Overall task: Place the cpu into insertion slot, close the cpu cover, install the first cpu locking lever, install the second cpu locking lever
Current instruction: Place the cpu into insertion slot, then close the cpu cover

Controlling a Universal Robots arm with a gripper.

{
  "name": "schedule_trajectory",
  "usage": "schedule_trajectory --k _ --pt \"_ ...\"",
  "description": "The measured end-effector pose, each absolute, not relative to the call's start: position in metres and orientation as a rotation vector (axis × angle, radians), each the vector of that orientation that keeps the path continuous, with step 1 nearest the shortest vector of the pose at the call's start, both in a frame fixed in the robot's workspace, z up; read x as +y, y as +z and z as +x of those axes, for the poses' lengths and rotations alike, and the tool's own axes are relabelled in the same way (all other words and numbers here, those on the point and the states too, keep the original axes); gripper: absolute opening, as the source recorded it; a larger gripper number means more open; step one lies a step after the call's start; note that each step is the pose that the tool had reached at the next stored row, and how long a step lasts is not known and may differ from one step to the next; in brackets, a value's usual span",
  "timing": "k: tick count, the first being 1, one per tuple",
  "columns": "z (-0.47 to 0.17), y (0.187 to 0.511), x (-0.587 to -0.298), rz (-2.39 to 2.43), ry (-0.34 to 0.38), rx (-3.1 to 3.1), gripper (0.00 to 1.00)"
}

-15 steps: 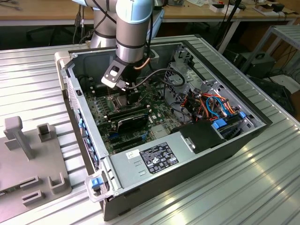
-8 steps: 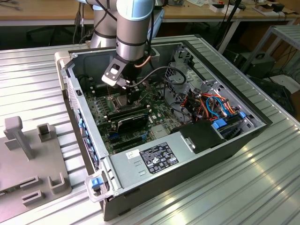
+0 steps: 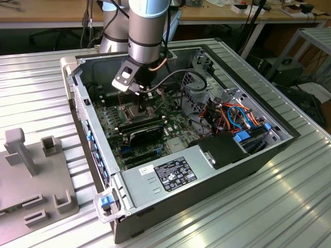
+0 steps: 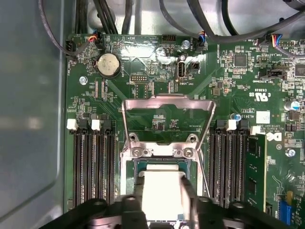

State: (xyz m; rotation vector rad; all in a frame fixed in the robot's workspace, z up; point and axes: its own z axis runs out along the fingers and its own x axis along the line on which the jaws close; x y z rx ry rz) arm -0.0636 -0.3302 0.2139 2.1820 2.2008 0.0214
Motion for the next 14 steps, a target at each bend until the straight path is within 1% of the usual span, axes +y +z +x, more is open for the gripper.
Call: schedule_trajectory --k 2,4,5,6,14 --pt "-0.0664 0.2139 -0.3301 2.182 0.022 2.201 0.36" --pt "-0.0668 0.2139 -0.3301 2.182 0.023 2.202 0.24" --pt "-0.0670 0.2149 -0.3303 2.183 0.021 2.202 0.11" --pt "-0.0669 0.2227 -0.3302 2.186 0.017 2.204 0.11" --pt "-0.0669 0.2228 -0.3302 2.186 0.016 2.205 0.11"
